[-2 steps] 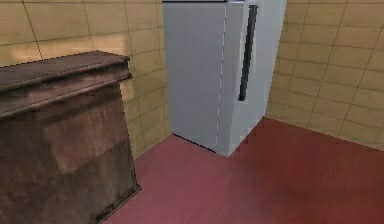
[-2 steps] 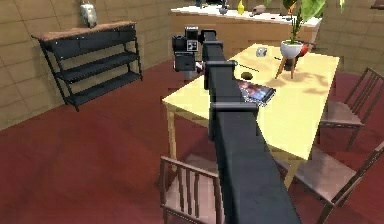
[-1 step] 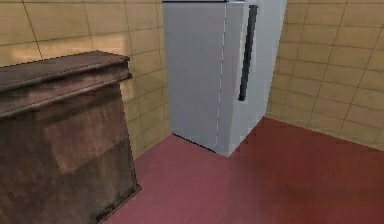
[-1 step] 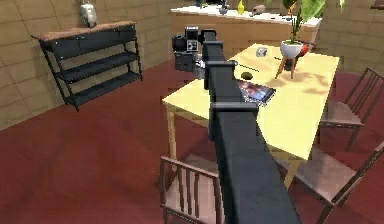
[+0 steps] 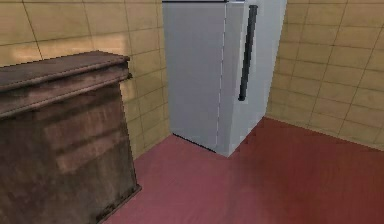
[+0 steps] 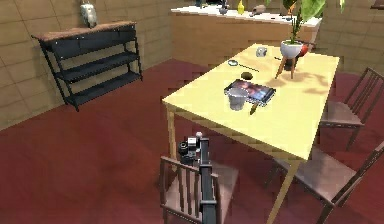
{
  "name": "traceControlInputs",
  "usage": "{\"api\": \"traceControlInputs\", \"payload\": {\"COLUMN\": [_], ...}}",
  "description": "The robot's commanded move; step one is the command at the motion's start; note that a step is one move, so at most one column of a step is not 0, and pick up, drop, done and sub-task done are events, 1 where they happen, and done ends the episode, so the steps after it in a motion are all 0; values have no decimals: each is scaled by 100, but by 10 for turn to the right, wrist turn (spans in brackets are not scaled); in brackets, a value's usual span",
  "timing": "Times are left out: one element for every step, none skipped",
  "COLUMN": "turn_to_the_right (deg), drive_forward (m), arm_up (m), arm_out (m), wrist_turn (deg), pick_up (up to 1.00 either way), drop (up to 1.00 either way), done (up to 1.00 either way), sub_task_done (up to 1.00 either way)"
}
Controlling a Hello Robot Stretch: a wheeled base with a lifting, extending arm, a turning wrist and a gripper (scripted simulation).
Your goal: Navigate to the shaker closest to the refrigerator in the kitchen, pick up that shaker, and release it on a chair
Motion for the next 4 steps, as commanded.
{"api": "traceControlInputs", "payload": {"turn_to_the_right": [0, 0, 0, 0], "drive_forward": [0, 0, 0, 0], "arm_up": [-32, 0, 10, 0], "arm_out": [0, 0, 0, -8], "wrist_turn": [0, 0, 0, 0], "pick_up": [0, 0, 0, 0], "drop": [0, 100, 0, 0], "done": [0, 0, 0, 0], "sub_task_done": [0, 0, 0, 0]}}
